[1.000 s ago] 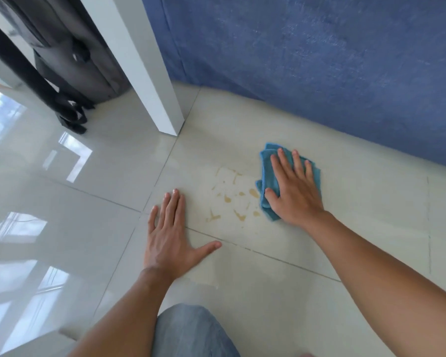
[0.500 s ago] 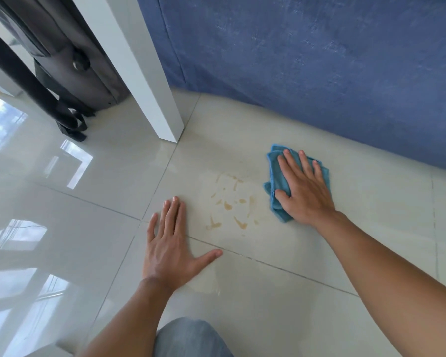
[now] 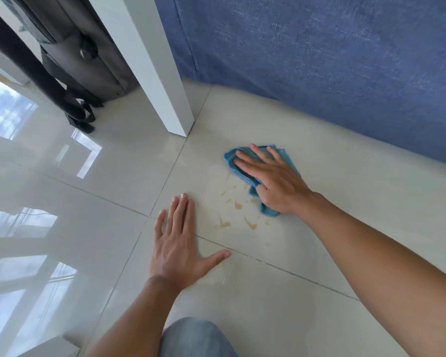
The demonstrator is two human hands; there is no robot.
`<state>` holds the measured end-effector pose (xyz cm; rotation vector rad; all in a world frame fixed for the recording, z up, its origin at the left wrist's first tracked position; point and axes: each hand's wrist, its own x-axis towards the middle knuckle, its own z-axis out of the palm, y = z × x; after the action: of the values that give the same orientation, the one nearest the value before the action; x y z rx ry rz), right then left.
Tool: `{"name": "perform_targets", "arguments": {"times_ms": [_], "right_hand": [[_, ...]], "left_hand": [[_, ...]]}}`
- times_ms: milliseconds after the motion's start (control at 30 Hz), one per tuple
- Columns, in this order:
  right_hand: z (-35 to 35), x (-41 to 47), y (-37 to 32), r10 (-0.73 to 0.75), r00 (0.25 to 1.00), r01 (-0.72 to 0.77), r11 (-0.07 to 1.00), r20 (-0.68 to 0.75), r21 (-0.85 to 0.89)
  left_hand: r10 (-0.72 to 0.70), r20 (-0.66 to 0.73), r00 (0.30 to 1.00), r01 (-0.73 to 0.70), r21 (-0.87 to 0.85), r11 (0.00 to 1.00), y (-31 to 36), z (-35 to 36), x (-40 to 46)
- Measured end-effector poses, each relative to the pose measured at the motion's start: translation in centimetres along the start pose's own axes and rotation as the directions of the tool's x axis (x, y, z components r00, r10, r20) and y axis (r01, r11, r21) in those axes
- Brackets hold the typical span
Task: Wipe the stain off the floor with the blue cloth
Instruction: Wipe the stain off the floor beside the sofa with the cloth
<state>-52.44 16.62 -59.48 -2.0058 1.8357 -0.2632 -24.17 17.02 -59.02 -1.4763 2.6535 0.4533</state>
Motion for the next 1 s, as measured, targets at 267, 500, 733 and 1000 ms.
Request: {"name": "perform_targets", "arguments": {"times_ms": [267,500,733,1000], "right_hand": [[0.4,-3.2,2.7,0.051,0.992,-0.045,0.997,-0.115,0.054],[-0.5,-1.8,3.0,0.125,0.987,-0.118,0.99,-0.099,0.073],[-0.3,1.3,0.0,-0.007,1.0,0.008,0.996,-0.011,0.084],[0.5,-1.6,-1.4,-0.046,0.997,0.043,0.998,0.054,0.056]], "left_hand": [[0.004,-0.003,1.0,-0.004,0.008,1.0,0.0,0.1,-0.1],[0.007,0.012,1.0,-0.007,0.004,1.0,0.0,0.1,-0.1],[0.01,0.015,1.0,-0.01,-0.004,1.0,-0.1,-0.1,0.0],[0.017,-0.012,1.0,-0.017,-0.004,1.0,-0.3,0.1,-0.2]]}}
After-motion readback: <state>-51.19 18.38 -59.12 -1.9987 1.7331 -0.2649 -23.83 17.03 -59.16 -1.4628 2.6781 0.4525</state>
